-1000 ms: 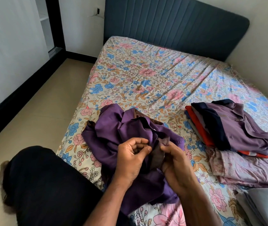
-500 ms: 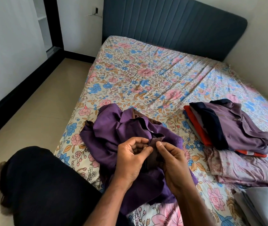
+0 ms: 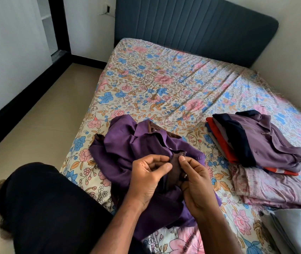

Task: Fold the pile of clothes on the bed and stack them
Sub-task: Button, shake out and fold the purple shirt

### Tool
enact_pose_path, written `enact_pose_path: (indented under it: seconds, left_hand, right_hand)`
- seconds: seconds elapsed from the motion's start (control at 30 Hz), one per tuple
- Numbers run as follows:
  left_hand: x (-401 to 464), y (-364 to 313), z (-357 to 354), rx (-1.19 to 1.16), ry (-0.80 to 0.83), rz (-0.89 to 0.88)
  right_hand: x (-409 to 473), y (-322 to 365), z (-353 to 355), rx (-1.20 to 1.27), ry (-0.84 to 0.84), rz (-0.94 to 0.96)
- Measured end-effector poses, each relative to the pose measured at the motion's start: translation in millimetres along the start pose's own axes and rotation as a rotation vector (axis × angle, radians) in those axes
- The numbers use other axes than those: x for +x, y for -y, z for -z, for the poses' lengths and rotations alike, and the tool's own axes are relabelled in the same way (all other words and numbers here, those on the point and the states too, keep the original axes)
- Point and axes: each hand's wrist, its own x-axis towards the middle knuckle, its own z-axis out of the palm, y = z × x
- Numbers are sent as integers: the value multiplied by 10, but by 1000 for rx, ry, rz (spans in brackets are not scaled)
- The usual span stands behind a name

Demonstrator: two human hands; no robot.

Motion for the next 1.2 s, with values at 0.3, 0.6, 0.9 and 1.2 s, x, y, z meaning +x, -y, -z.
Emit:
enact_pose_path:
  seconds: [0.3,0.6,0.9,1.2]
  left_hand:
    - [8,-5,-2,-39,-59,4]
    - [10,-1,-12,-89,-46,29]
    - [6,-17,3,-15,-9,-20]
    - [-28,14,-9,175,86,-90]
  right_hand:
    - [-109,-82,32,-358,22,153]
    - [-119,-111,3,167,39,-145]
    - [-133,-139,37,63,24,-54]
    - [-14,-59,45,-26,-111,140]
